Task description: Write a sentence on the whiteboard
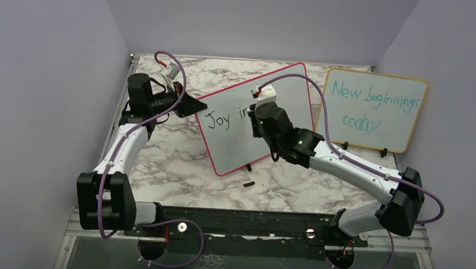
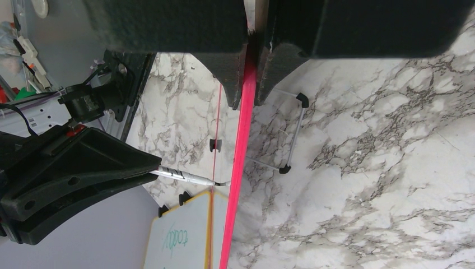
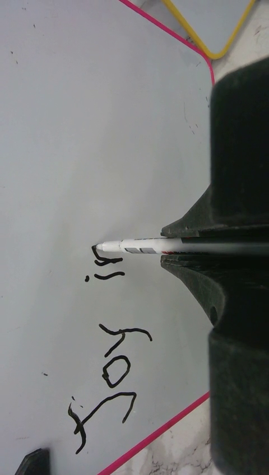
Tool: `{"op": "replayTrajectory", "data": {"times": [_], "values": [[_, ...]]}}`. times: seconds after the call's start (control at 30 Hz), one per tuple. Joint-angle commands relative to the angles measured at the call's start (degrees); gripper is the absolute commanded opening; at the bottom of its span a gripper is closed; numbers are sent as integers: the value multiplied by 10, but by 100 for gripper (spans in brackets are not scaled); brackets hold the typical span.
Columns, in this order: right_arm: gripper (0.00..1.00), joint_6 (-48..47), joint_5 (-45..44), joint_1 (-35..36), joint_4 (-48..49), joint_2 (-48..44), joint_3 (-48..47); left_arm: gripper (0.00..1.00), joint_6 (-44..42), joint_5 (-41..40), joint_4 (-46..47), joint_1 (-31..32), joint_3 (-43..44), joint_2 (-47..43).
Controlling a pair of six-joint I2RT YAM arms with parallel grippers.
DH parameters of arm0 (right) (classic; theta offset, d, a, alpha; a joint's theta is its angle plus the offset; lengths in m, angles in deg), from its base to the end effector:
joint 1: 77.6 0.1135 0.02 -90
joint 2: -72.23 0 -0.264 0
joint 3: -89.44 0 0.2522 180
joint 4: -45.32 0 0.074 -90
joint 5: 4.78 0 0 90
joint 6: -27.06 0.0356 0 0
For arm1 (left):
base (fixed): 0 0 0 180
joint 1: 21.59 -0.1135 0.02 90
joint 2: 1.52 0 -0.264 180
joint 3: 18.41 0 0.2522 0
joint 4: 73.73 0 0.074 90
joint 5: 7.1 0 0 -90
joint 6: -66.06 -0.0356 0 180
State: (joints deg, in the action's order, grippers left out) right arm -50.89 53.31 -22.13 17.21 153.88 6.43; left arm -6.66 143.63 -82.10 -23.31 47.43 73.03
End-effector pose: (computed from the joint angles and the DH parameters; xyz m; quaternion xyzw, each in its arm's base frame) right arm 0.2008 0.2586 0.3338 -0.1689 0.8139 0.0856 0.5492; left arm 0.2871 -0.0224 0.3029 0.1817 0.7340 -0.4722 0.4530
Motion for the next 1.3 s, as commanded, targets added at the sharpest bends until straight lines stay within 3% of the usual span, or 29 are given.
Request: {"op": "replayTrajectory", "data": {"times": [0.0,1.27], "values": [[0,13,-13,-9,-5,1,0,0,-62,-67,-45,5,-9,16],[1,48,26,-9,-56,-8,28,0,-63,-70,-48,6,-8,15]]}}
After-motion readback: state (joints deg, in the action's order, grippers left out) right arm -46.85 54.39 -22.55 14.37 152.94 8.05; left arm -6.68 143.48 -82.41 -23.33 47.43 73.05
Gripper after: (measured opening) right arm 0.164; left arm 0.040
